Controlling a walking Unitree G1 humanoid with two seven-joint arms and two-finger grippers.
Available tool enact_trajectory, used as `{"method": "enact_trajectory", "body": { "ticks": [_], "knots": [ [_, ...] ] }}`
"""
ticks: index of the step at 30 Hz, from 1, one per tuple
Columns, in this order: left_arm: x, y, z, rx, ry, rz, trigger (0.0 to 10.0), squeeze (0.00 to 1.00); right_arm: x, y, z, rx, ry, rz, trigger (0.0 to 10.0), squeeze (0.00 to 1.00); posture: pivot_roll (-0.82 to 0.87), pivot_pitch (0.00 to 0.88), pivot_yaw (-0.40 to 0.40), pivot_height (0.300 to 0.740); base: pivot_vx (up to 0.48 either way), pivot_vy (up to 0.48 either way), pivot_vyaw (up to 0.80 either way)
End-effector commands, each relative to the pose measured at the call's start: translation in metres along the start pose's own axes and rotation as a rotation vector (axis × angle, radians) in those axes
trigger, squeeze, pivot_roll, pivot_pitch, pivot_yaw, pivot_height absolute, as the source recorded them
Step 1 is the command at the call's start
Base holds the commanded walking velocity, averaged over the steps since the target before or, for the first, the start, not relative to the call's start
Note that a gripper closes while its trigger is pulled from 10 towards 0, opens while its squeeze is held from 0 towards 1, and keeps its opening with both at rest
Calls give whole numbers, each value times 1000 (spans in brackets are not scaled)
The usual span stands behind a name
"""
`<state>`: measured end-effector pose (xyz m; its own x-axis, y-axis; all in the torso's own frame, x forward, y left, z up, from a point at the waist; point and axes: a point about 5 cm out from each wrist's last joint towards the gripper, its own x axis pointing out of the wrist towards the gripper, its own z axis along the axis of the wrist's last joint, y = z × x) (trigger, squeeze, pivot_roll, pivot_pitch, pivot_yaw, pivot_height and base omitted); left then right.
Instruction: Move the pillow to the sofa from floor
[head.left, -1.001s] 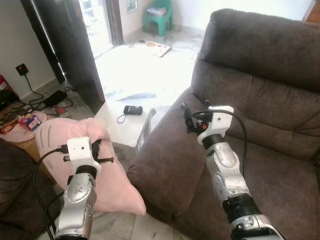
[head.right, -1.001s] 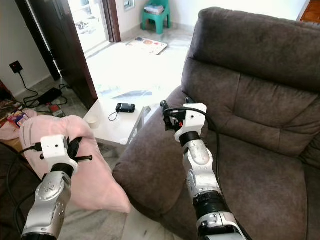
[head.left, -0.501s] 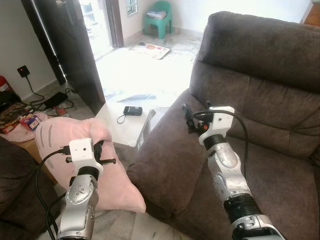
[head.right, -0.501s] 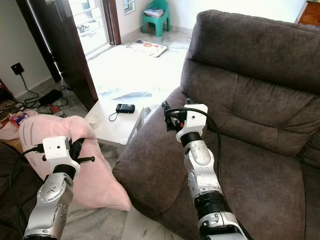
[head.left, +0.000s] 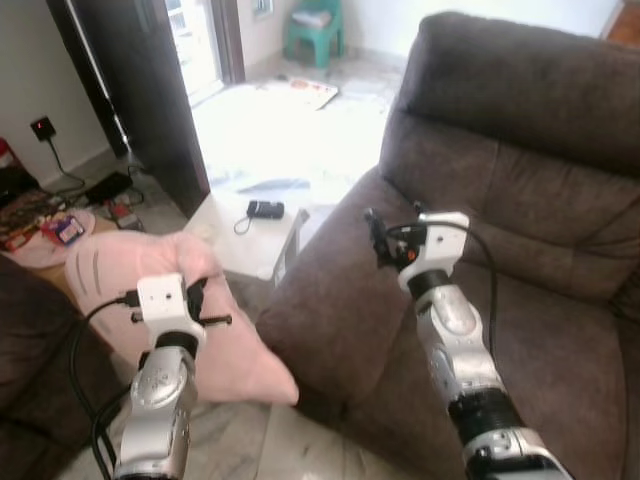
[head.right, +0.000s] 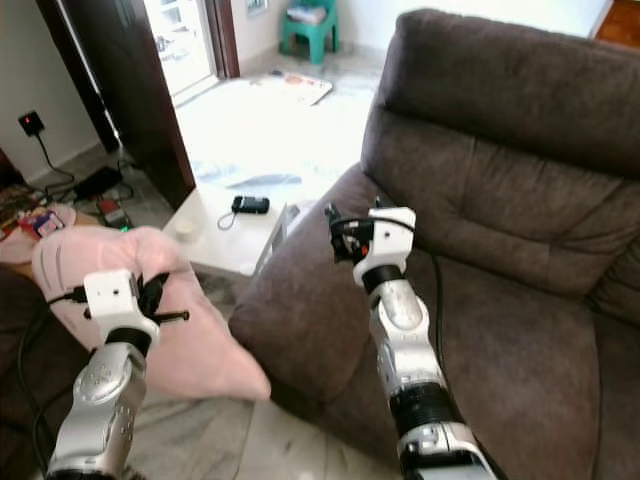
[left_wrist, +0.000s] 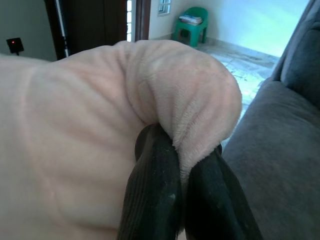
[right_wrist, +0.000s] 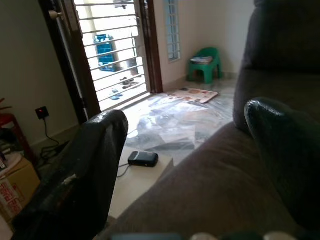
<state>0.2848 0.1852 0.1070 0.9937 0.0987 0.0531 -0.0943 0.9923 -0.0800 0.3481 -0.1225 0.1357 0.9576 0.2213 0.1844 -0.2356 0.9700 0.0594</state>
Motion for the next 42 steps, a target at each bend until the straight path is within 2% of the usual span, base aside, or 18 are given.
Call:
{"method": "enact_trajectory", "body": {
  "ticks": [1,7,14,36,42],
  "knots": [
    [4,-10,24,-16,-114,-46,10000,0,1,-2,1,-5,-1,-5,10000,0,89,17,-4,734,-289,0,0],
    [4,-11,23,-14,-111,-44,10000,0,2,-2,1,-8,2,-4,10000,0,88,18,-7,734,-283,0,0],
    [5,-9,23,-3,-106,-29,10000,0,2,-3,1,-11,5,-2,10000,0,88,20,-11,734,0,0,0],
    [4,-12,20,-38,-91,-33,10000,0,1,-7,-3,-24,31,-19,10000,0,85,19,-16,734,0,0,0],
    [4,-12,19,-37,-86,-39,10000,0,1,-9,-5,-13,45,-32,10000,0,86,13,-14,734,0,284,0]
  ]
}}
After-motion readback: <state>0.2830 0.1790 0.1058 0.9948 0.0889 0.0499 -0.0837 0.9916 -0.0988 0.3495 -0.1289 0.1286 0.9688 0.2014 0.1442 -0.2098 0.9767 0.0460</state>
